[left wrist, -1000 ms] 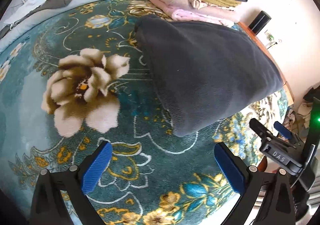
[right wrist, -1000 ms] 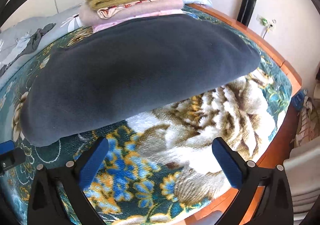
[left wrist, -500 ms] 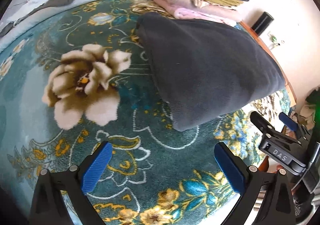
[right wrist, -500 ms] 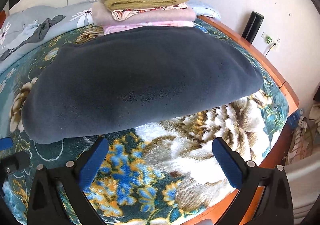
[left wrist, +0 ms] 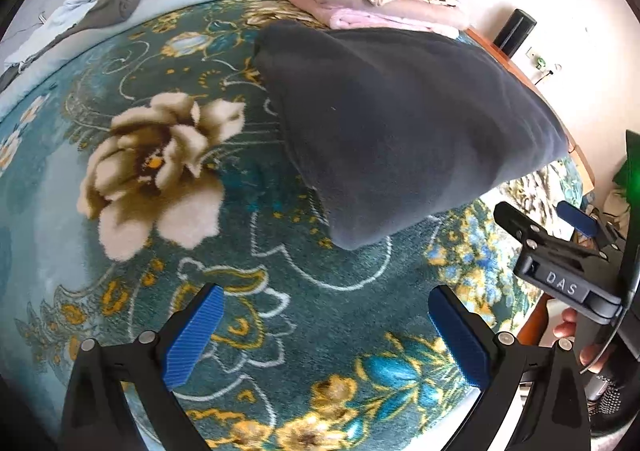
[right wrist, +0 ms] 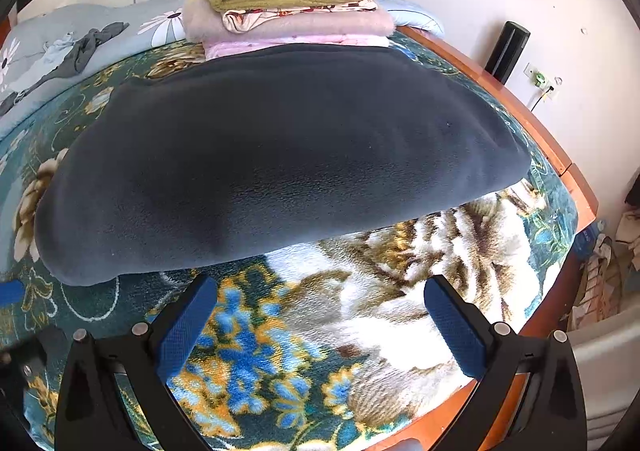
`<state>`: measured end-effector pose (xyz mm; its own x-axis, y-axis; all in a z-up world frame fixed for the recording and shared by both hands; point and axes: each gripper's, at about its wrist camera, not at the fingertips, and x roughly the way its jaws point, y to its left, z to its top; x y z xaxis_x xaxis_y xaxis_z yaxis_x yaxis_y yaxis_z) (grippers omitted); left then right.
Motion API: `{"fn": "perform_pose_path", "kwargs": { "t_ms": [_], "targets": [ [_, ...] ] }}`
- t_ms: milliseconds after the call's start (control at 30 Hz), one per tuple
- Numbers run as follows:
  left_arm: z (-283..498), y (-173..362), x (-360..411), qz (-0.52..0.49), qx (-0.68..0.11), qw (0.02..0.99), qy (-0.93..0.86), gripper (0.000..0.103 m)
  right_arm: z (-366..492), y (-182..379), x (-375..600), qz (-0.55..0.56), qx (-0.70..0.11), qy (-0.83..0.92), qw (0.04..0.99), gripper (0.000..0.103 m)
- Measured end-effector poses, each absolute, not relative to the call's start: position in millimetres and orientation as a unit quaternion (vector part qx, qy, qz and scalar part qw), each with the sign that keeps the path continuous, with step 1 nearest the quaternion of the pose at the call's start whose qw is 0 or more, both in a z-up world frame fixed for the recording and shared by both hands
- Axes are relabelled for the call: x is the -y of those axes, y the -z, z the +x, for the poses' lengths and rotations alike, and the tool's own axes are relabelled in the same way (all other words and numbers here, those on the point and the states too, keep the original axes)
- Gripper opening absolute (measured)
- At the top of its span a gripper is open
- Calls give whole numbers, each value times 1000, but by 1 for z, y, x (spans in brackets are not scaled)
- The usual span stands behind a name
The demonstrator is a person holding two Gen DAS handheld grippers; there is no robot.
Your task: Fold clothes
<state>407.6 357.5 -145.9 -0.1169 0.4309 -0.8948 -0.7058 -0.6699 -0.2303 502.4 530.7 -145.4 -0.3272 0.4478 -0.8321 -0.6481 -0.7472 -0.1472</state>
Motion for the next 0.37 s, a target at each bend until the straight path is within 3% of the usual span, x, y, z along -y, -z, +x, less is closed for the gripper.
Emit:
{"fn": "perform_pose_path", "kwargs": {
  "t_ms": [367],
  "targets": [
    [410,145,-359,-542,-127,392,-733,103,501,146,-534,-475,-113,-804,340,103]
  ]
}}
